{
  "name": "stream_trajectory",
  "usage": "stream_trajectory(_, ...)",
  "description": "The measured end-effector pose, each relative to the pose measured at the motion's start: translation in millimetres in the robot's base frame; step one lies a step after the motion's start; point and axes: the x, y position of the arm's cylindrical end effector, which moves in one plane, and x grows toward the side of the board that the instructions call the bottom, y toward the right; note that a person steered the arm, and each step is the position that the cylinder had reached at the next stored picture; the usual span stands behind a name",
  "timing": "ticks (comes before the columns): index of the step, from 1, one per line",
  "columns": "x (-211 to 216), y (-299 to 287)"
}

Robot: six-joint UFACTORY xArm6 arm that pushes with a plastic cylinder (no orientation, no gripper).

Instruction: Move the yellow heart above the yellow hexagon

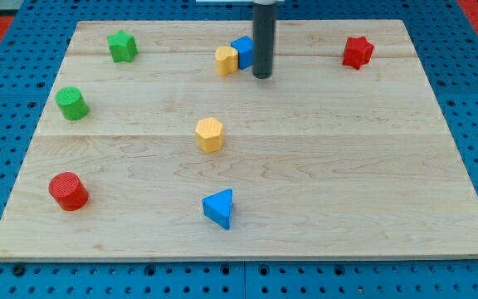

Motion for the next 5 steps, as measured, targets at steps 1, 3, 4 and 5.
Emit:
stream_trajectory(1, -4.3, 17.0)
stream_trajectory(3, -108.8, 13.0)
stream_trajectory(4, -130.6, -35.8)
stream_trajectory(5, -103.8, -44.4)
